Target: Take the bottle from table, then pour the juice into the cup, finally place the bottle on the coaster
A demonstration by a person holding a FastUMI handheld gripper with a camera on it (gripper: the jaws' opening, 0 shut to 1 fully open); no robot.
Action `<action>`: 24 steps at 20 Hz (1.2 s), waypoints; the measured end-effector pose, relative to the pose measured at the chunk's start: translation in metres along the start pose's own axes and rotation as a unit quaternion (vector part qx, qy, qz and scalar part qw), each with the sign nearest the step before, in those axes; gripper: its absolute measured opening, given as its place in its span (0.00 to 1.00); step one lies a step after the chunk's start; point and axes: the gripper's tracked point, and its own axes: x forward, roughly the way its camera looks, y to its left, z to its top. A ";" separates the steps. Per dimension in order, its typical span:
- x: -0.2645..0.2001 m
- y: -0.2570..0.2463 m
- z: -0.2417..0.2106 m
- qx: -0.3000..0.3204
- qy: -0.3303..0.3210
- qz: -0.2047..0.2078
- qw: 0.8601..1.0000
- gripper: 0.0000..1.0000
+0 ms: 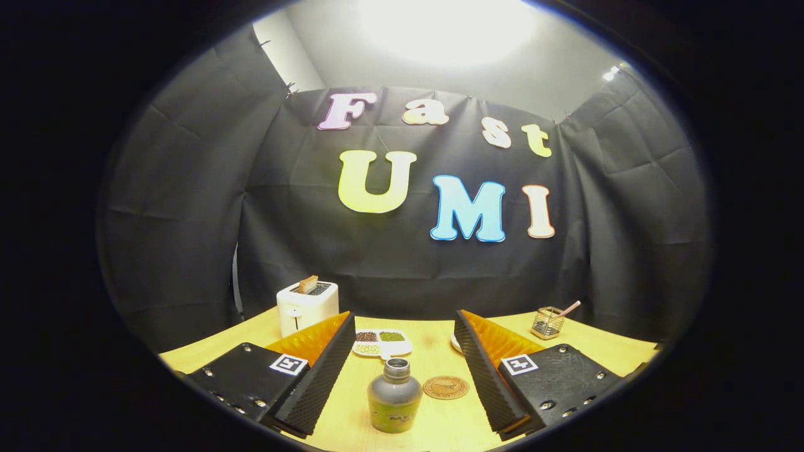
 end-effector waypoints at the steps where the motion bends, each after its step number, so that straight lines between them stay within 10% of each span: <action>1: 0.003 -0.002 -0.010 0.002 0.003 -0.001 1.000 0.97; 20: 0.034 0.027 -0.131 -0.016 0.059 0.052 0.997 0.97; 24: 0.038 0.023 -0.132 -0.008 0.063 0.046 0.997 0.83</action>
